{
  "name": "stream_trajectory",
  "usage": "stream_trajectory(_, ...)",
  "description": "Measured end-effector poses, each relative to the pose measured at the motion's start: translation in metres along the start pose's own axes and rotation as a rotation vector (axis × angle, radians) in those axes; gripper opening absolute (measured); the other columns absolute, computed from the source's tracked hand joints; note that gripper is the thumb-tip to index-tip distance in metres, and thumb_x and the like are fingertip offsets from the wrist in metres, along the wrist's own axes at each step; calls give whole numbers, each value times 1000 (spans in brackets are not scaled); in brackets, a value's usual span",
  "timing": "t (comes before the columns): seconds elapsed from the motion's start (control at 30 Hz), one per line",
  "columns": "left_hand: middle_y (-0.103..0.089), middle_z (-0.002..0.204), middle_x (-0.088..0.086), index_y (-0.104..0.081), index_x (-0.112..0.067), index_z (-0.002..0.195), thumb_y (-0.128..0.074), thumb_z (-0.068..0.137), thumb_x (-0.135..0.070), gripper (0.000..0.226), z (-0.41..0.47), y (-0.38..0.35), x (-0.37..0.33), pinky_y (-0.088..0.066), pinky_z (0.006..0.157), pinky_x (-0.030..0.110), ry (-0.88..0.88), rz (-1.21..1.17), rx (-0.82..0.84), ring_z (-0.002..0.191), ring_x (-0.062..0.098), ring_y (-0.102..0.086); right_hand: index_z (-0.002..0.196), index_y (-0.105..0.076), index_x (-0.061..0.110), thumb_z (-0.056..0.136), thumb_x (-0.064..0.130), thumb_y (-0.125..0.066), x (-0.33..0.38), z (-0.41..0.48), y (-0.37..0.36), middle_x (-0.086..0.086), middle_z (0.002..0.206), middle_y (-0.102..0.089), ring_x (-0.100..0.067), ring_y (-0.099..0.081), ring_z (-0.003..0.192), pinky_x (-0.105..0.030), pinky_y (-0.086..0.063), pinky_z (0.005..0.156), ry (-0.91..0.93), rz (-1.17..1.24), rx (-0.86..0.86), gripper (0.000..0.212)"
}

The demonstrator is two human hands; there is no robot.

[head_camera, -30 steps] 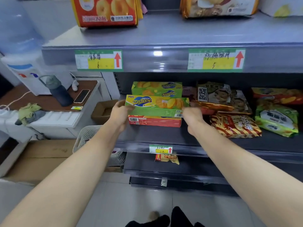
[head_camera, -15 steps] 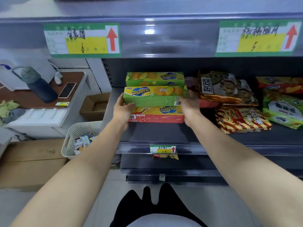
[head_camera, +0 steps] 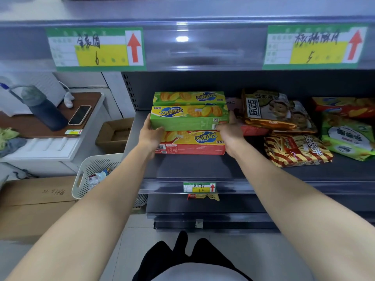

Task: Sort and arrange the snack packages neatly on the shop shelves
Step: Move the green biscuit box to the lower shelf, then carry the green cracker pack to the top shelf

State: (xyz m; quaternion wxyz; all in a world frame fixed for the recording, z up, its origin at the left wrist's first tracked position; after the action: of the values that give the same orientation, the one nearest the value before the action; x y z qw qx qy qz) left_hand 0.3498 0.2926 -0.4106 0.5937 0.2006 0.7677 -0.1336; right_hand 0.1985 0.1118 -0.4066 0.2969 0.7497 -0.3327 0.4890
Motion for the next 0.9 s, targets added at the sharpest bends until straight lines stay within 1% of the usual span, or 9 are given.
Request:
stream_trajectory(0.1, -51, 139, 3, -31, -28, 144, -44, 93, 2, 61, -6, 1, -1, -52, 91, 49, 15, 2, -19, 102, 27, -65, 151, -7, 31, 90, -6, -40, -1, -4, 2, 0, 152, -34, -29, -49, 128, -43, -51, 95, 1, -19, -15, 79)
stream_trajectory(0.17, -38, 148, 2, -19, -24, 150, -45, 93, 1, 67, -14, 7, -7, -51, 89, 45, 1, 45, -131, 107, 28, -63, 151, -17, 23, 89, -9, -39, 0, -12, 7, -2, 150, -37, -25, -45, 131, -28, -48, 90, 36, -17, -59, 73)
stream_trajectory(0.27, -47, 138, 6, -34, -16, 143, -43, 92, 2, 54, -33, 5, -28, -53, 88, 30, -104, 92, -241, 102, 22, -62, 117, -59, 12, 85, -6, -40, 8, -30, 16, -8, 113, -66, -23, -63, 99, -27, -51, 72, 132, -29, -154, 41)
stream_trajectory(0.37, -51, 115, -3, -49, -13, 132, -44, 92, 1, 43, -58, -19, -51, -40, 50, 7, -189, 153, -225, 74, 9, -55, 89, -63, 15, 84, -5, -42, 18, -48, 25, -2, 88, -67, -23, -60, 85, -25, -48, 68, 219, -40, -181, 29)
stream_trajectory(0.43, -57, 120, 3, -55, -6, 125, -44, 89, 6, 39, -72, -45, -62, -42, 58, 10, -225, 137, -164, 85, 17, -59, 79, -57, 20, 86, -4, -45, 24, -60, 36, 7, 79, -59, -19, -54, 83, -19, -42, 64, 258, -53, -196, 28)
stream_trajectory(0.5, -60, 123, 11, -59, -2, 117, -45, 87, 10, 36, -87, -74, -70, -46, 72, 12, -262, 140, -95, 106, 25, -58, 102, -62, 12, 88, -2, -48, 26, -70, 54, 1, 97, -62, -18, -55, 94, -20, -39, 78, 245, -8, -199, 25)
stream_trajectory(0.63, -62, 116, 5, -63, -6, 115, -47, 87, 8, 35, -120, -136, -72, -38, 64, 1, -286, 200, 45, 99, 12, -53, 126, -55, 6, 92, 5, -51, 24, -89, 115, -9, 125, -58, -22, -52, 117, -24, -37, 95, 248, -26, -257, 35)
stream_trajectory(0.8, -62, 115, 8, -62, -3, 114, -46, 90, 7, 31, -164, -215, -63, -39, 83, 10, -254, 206, 186, 103, 13, -55, 129, -53, 7, 94, 7, -51, 10, -106, 215, -5, 124, -57, -22, -53, 119, -25, -41, 96, 243, 32, -368, 35)
stream_trajectory(0.9, -61, 112, 3, -64, -7, 112, -47, 91, 6, 30, -192, -265, -56, -41, 81, 7, -238, 218, 270, 102, 9, -53, 131, -51, 11, 96, 11, -50, -4, -112, 276, -4, 132, -54, -21, -50, 121, -26, -40, 95, 189, 62, -410, 35)
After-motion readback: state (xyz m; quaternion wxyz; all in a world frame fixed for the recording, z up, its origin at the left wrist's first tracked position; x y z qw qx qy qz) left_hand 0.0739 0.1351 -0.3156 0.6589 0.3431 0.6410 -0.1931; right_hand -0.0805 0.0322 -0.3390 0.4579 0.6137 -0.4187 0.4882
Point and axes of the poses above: each hand's wrist, its own z-axis towards the middle knuckle, its own y-axis out of the back of the hand, x = y × z, the point moved 7 cm from there along z, towards the middle knuckle
